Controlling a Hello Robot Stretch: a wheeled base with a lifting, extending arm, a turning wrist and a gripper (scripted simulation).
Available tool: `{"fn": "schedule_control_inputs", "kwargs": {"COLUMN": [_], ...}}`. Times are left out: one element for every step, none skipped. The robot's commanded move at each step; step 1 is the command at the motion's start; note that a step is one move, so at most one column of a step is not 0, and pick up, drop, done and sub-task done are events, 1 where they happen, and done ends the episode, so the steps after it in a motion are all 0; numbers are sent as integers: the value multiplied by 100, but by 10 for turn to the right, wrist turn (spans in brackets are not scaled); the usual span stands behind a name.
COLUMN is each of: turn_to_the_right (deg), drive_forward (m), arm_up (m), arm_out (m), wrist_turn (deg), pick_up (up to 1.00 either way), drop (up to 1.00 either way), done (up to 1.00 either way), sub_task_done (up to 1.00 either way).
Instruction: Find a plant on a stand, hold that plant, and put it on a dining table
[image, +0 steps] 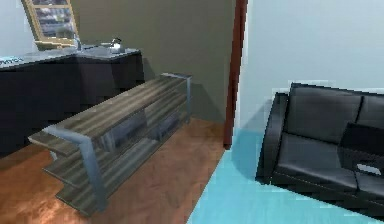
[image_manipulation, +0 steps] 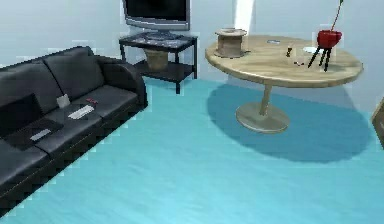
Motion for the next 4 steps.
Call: {"fn": "schedule_control_inputs", "kwargs": {"turn_to_the_right": [0,-180,0,-450], "drive_forward": [25,0,30,0], "arm_up": [0,0,0,0], "arm_out": [0,0,0,0], "wrist_turn": [0,0,0,0], "pick_up": [0,0,0,0], "drop": [0,0,0,0], "done": [0,0,0,0], "sub_task_done": [0,0,0,0]}}
